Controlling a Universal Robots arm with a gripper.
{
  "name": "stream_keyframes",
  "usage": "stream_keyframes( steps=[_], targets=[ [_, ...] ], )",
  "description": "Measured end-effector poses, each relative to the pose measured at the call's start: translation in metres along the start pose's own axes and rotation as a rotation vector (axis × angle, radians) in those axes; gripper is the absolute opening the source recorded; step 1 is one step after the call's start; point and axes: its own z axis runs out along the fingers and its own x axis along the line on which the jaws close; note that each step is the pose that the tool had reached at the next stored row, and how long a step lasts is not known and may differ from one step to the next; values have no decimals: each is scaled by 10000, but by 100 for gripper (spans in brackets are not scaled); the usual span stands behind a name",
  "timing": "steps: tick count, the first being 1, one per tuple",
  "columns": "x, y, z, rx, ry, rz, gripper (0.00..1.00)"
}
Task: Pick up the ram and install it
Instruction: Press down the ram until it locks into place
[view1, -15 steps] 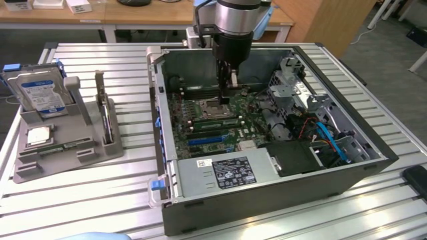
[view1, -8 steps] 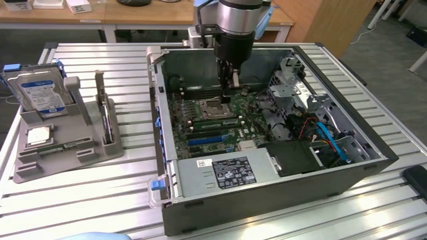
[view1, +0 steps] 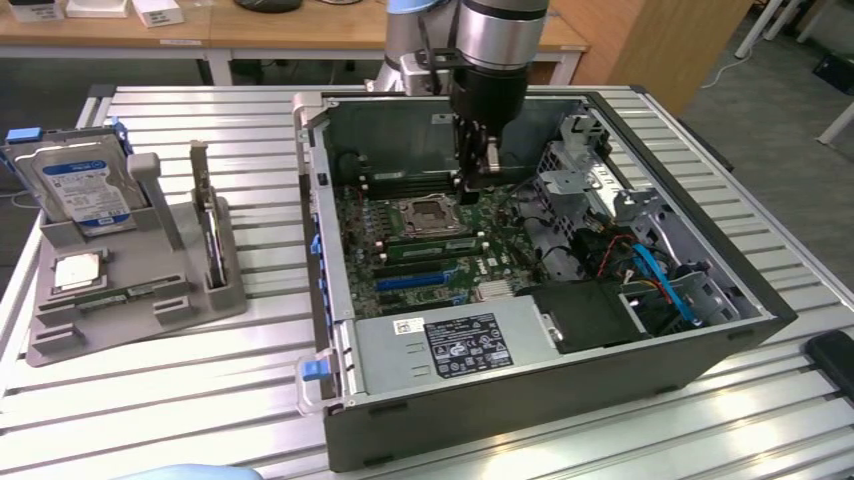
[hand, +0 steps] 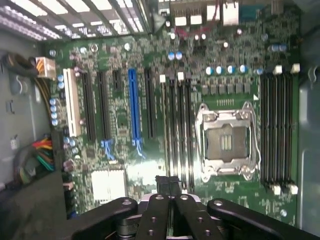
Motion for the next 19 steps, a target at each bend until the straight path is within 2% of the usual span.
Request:
stream_keyframes(
  steps=[3,7,19],
  targets=[
    [-11,-73,3,0,0,0,10],
    [-19,-117,6,0,1,-1,10],
    [-71,-180,33,10,-3,1,10]
  ],
)
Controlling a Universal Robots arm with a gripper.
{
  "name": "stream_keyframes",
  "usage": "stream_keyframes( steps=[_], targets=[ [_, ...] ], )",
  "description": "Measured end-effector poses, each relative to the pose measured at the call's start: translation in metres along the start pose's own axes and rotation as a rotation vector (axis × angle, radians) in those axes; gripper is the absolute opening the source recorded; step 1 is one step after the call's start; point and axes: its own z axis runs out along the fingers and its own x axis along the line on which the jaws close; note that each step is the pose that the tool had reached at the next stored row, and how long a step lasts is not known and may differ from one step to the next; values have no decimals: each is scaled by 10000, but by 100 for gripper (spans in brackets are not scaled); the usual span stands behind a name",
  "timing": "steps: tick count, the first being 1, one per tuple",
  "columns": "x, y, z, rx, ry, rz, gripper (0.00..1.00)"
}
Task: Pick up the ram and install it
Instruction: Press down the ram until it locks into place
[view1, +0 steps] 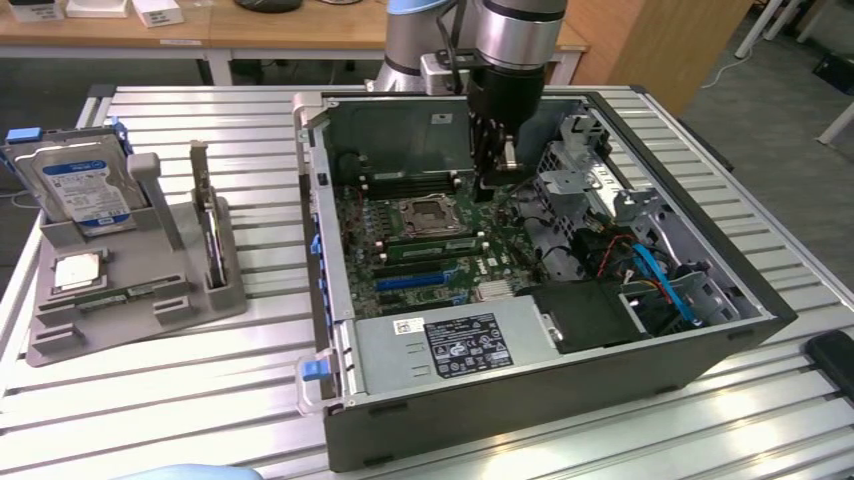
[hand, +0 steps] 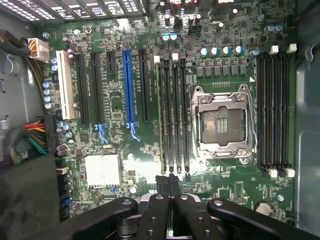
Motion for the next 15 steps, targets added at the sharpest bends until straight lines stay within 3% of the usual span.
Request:
stream_keyframes(
  steps=[15],
  targets=[
    [-16,-2,181,64,21,3,10]
  ],
)
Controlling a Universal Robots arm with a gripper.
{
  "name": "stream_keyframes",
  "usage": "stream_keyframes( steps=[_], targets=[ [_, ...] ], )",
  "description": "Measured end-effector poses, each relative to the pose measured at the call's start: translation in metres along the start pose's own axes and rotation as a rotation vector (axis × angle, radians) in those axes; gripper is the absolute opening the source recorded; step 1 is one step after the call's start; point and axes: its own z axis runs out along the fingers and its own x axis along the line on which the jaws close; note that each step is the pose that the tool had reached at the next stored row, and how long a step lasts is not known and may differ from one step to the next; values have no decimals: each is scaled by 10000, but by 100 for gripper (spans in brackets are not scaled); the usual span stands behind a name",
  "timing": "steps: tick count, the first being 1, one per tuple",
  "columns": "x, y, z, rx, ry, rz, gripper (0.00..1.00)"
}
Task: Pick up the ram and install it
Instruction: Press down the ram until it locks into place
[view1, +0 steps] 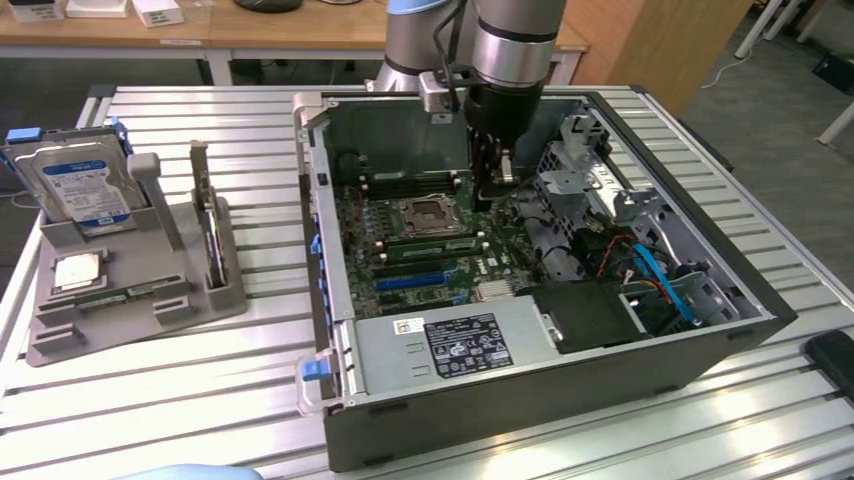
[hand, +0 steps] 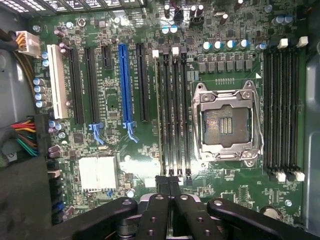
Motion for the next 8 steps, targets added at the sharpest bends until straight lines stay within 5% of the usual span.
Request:
stream_keyframes(
  steps=[8],
  targets=[
    [-7,3,82,80,11,6,10]
  ],
)
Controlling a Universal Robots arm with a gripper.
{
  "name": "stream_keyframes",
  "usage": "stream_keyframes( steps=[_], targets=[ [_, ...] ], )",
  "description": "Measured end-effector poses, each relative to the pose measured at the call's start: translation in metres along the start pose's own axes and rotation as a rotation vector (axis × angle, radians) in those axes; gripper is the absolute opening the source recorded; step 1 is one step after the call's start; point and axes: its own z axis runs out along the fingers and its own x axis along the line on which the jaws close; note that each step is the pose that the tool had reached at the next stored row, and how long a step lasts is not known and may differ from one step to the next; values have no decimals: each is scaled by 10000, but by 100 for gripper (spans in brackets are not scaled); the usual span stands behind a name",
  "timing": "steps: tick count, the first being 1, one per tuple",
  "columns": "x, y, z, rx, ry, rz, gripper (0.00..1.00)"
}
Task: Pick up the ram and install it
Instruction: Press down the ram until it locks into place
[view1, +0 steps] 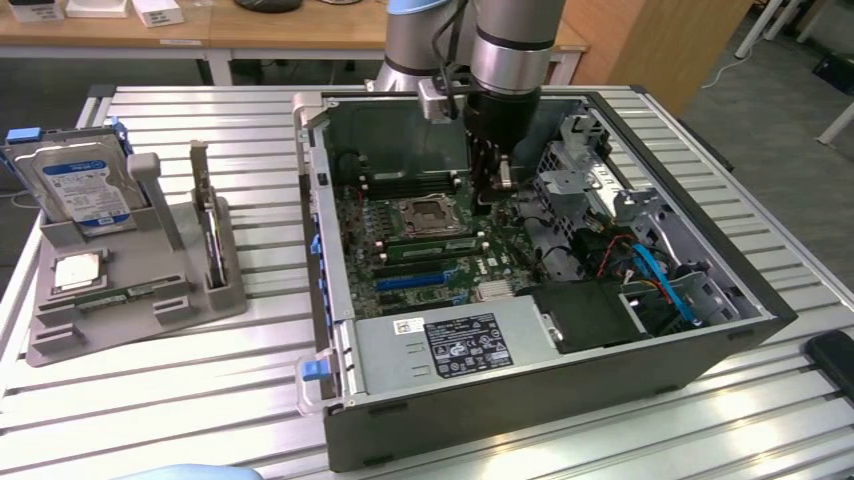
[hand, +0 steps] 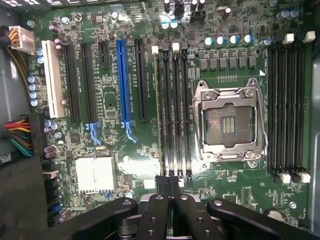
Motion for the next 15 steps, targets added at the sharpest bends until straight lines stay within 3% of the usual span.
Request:
stream_keyframes(
  steps=[4,11,15],
  targets=[
    [-3,2,32,34,4,3,10],
    [-3,1,33,35,10,4,10],
    [-4,-1,38,39,54,0,10]
  ],
)
